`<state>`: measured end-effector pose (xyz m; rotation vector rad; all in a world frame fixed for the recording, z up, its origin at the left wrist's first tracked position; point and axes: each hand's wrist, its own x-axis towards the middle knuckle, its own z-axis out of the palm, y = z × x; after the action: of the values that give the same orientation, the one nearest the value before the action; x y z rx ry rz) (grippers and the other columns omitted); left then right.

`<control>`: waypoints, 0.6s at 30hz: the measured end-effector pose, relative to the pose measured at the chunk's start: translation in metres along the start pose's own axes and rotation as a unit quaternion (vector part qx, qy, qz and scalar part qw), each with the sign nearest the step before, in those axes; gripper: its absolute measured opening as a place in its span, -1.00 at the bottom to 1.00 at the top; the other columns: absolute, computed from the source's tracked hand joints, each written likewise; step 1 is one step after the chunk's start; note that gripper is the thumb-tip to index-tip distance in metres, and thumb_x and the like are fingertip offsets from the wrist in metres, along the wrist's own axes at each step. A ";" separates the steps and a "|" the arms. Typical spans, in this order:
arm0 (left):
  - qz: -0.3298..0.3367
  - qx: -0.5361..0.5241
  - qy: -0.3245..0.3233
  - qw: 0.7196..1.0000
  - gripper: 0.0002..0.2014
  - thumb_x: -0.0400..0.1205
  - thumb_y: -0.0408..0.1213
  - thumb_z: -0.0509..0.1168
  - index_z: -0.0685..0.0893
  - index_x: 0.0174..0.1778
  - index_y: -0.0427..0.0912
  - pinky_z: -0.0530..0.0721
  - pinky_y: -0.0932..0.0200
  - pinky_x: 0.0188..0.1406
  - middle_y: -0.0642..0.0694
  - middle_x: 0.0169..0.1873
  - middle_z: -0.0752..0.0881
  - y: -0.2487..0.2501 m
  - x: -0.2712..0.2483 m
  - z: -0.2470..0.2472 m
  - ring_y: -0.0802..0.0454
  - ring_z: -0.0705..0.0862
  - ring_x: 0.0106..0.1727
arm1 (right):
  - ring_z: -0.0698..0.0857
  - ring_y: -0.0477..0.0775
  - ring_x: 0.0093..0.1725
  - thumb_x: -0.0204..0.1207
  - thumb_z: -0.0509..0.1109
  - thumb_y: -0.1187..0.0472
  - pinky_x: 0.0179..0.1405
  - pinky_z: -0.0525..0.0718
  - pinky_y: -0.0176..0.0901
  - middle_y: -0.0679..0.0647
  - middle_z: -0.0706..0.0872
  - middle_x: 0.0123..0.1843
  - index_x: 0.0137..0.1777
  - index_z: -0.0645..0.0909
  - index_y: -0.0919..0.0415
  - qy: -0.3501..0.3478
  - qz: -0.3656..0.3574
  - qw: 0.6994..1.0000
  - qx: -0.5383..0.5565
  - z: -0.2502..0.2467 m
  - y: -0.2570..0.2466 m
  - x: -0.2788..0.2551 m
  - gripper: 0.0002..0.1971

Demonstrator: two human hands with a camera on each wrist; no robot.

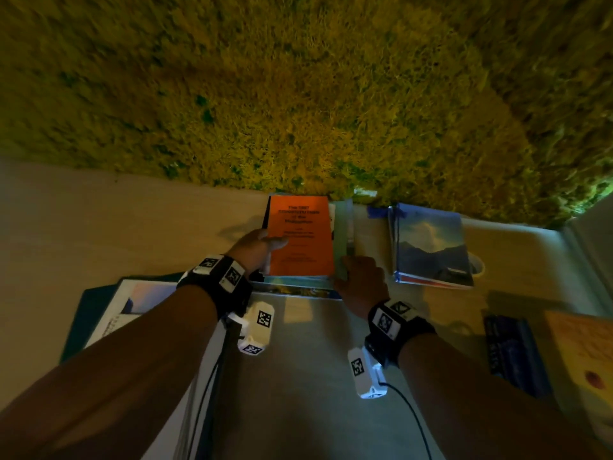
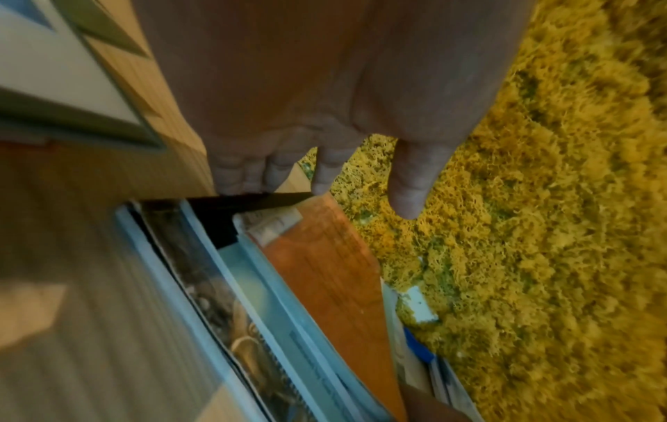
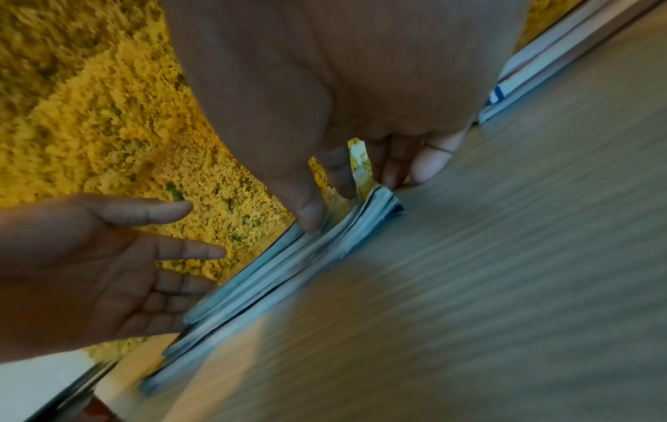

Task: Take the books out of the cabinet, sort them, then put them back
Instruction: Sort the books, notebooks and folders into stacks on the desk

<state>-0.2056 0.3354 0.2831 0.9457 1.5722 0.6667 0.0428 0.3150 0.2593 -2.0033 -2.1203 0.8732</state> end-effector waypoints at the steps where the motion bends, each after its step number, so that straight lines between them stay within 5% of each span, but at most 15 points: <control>1: 0.010 0.009 0.001 1.000 0.38 0.12 0.35 0.61 0.21 0.59 -0.59 0.57 -0.30 0.40 -0.59 -0.24 0.70 -0.008 0.002 -0.004 -0.45 0.70 -0.19 | 0.57 0.36 0.45 0.60 0.34 -0.13 0.37 0.64 0.21 0.20 0.49 0.58 0.56 0.53 0.03 0.006 -0.011 0.999 0.029 -0.001 0.002 -0.001 -0.45; 3: 0.032 0.022 0.033 0.999 0.04 0.36 0.20 0.52 0.40 0.52 -0.54 0.65 -0.18 0.25 -0.47 -0.04 0.75 0.005 -0.036 -0.001 -0.32 0.75 -0.04 | 0.73 0.31 0.28 0.48 0.33 -0.14 0.19 0.77 0.23 0.17 0.71 0.35 0.34 0.71 -0.01 0.058 -0.029 0.993 0.098 -0.002 0.002 -0.008 -0.53; 5: 0.058 0.059 0.091 0.992 -0.32 0.57 -0.03 0.47 0.51 0.53 -0.35 0.59 0.08 0.28 -0.16 0.36 0.66 0.012 -0.074 -0.001 -0.14 0.65 0.34 | 0.70 0.28 0.23 0.55 0.41 -0.01 0.18 0.74 0.26 0.19 0.66 0.28 0.34 0.70 0.03 0.124 -0.036 0.985 0.116 -0.002 -0.010 -0.026 -0.62; 6: 0.067 0.075 0.110 0.989 -0.43 0.64 -0.12 0.43 0.53 0.54 -0.29 0.52 0.26 0.21 -0.07 0.40 0.59 0.012 -0.092 -0.002 -0.04 0.59 0.40 | 0.67 0.24 0.20 0.61 0.42 0.08 0.17 0.71 0.19 0.19 0.61 0.26 0.37 0.66 0.07 0.130 -0.061 0.982 0.125 0.000 -0.020 -0.039 -0.65; 8: 0.083 0.075 0.129 0.985 -0.68 0.74 -0.31 0.31 0.63 0.40 -0.31 0.54 0.30 0.08 -0.18 0.33 0.66 0.001 -0.122 -0.011 0.01 0.69 0.26 | 0.67 0.00 0.00 0.68 0.39 0.20 -0.02 0.61 -0.09 0.09 0.64 0.11 0.36 0.63 0.14 0.078 -0.129 0.968 0.200 0.013 -0.042 -0.063 -0.72; 9: 0.083 0.034 0.113 0.990 -0.81 0.75 -0.42 0.23 0.68 0.23 -0.33 0.62 0.30 -0.06 -0.25 0.17 0.72 -0.008 -0.136 -0.018 0.09 0.78 0.02 | 0.65 -0.16 -0.11 0.69 0.36 0.23 -0.14 0.54 -0.22 -0.01 0.67 0.00 0.33 0.64 0.14 0.042 -0.156 0.962 0.222 0.022 -0.054 -0.076 -0.76; 11: 0.090 0.006 0.078 0.993 -0.79 0.75 -0.56 0.13 0.65 -0.04 -0.28 0.64 0.34 -0.23 -0.16 -0.14 0.74 -0.026 -0.165 -0.034 0.23 0.76 -0.31 | 0.64 -0.31 -0.21 0.69 0.37 0.20 -0.24 0.52 -0.31 -0.18 0.67 -0.15 0.28 0.66 0.08 -0.021 -0.180 0.955 0.232 0.047 -0.078 -0.100 -0.79; 14: 0.080 0.226 0.146 0.960 -0.80 0.73 -0.26 0.31 0.74 0.23 -0.15 0.62 0.03 0.25 -0.10 0.15 0.77 -0.059 -0.197 -0.070 -0.02 0.72 0.17 | 0.79 0.06 -0.04 0.53 0.45 -0.13 0.00 0.78 0.11 -0.08 0.75 -0.06 0.21 0.60 -0.12 -0.094 -0.132 0.951 0.262 0.079 -0.108 -0.134 -0.70; 16: 0.031 0.385 0.156 0.909 -0.55 0.69 0.07 0.26 0.64 0.45 -0.05 0.53 -0.03 0.43 -0.12 0.46 0.61 -0.089 -0.212 -0.097 -0.16 0.58 0.43 | 0.80 0.28 0.04 0.51 0.43 -0.15 0.14 0.79 0.30 0.03 0.76 -0.01 0.01 0.55 -0.09 -0.115 -0.084 0.949 0.280 0.092 -0.124 -0.151 -0.78; 18: -0.018 0.434 0.145 0.889 -0.19 0.46 0.40 0.08 0.57 0.51 -0.04 0.50 -0.05 0.48 -0.19 0.55 0.49 -0.120 -0.225 -0.109 -0.21 0.51 0.49 | 0.77 0.27 -0.05 0.52 0.45 -0.13 0.13 0.78 0.34 0.10 0.76 -0.06 -0.12 0.51 -0.10 -0.116 -0.051 0.942 0.310 0.106 -0.134 -0.163 -0.80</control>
<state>-0.3271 0.0894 0.3242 1.5016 2.2099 0.0279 -0.1011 0.1297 0.2838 -1.5096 -1.7094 1.5775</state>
